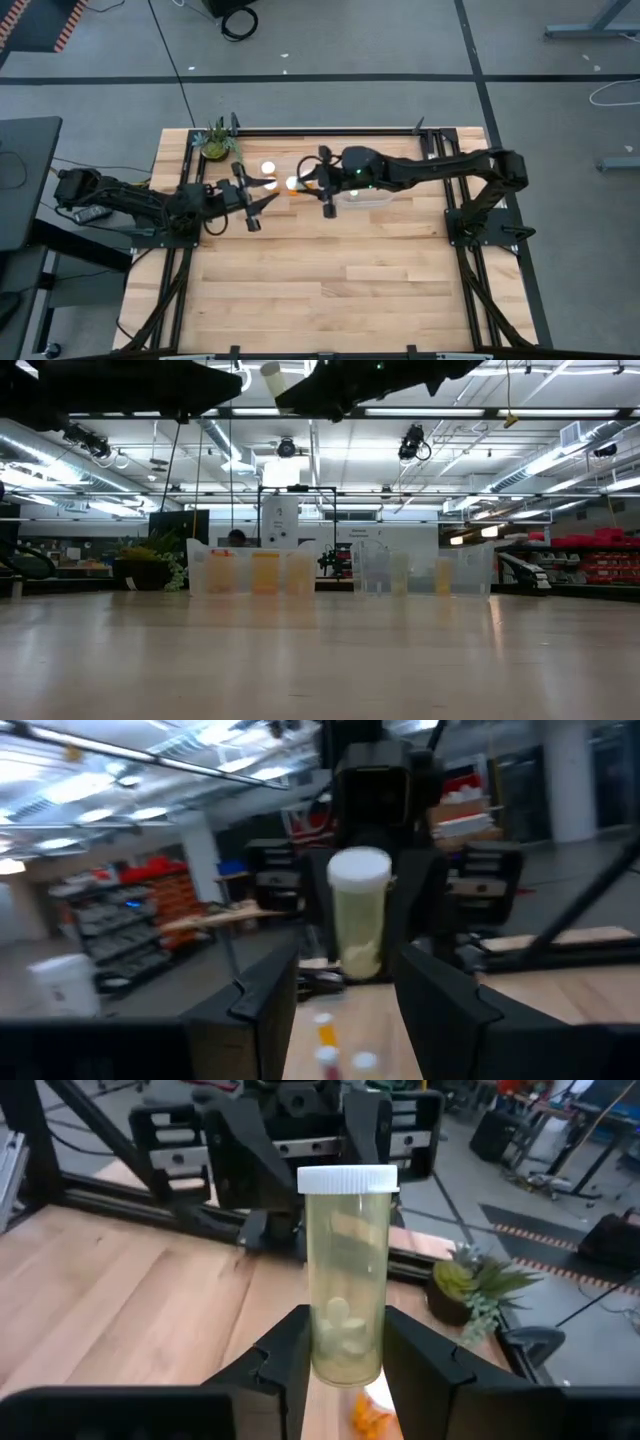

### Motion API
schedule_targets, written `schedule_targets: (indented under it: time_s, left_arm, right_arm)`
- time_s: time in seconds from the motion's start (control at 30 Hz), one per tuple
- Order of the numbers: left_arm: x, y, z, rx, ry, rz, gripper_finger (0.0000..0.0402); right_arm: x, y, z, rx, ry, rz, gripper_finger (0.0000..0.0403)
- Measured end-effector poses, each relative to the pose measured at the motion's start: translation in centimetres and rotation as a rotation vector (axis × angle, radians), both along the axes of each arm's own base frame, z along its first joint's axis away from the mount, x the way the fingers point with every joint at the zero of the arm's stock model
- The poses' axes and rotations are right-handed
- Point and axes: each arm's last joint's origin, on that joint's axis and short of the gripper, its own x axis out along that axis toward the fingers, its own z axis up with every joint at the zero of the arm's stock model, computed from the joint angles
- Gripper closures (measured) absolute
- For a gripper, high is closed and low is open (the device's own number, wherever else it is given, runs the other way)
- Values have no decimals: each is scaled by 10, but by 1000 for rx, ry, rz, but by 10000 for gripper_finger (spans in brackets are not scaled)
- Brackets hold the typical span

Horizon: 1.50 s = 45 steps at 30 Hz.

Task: Pick and place medicine bottles into bin by pill shape (circle, oval)
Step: Remove the small yellow pill bottle from the right transparent bin

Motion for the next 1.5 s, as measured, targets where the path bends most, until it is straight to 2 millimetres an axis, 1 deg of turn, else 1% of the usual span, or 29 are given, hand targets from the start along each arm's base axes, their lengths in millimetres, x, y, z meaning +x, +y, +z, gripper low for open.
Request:
schedule_targets:
  time_s: [0.1, 0.23, 0.43, 0.57, 0.63, 0.73, 0.83, 0.97, 1.03, 1.3, 1.5]
  left_arm:
    - [1, 0, -2, -13, 17, -26, 230]
    - [1, 0, -3, -13, 24, -35, 226]
    - [1, -2, -3, -21, 24, -99, 186]
    - [2, -3, -3, -17, 23, -132, 162]
    - [2, -3, -3, -17, 23, -133, 158]
    - [3, -3, -4, -13, 28, -133, 159]
    - [5, -3, -7, -10, 43, -133, 165]
    - [12, -4, -11, -8, 64, -133, 169]
    - [18, -4, -9, 5, 63, -130, 169]
    - [38, -5, -8, 26, 103, -121, 173]
    - [39, -5, -9, 18, 108, -121, 179]
  right_arm:
    - [6, 2, -8, -11, 4, 2, 280]
    - [9, 4, -9, -15, -19, 2, 280]
    - [12, 15, -5, -33, -73, 35, 280]
    - [15, 25, -11, -40, -81, 62, 280]
    - [18, 29, -15, -56, -132, 74, 280]
    - [17, 29, -24, -62, -148, 61, 280]
    - [18, 26, -26, -64, -156, 48, 280]
    - [23, 24, -35, -65, -147, 37, 280]
    - [25, 25, -38, -64, -144, 40, 280]
    - [24, 25, -36, -64, -150, 42, 280]
    - [24, 25, -37, -63, -145, 44, 280]
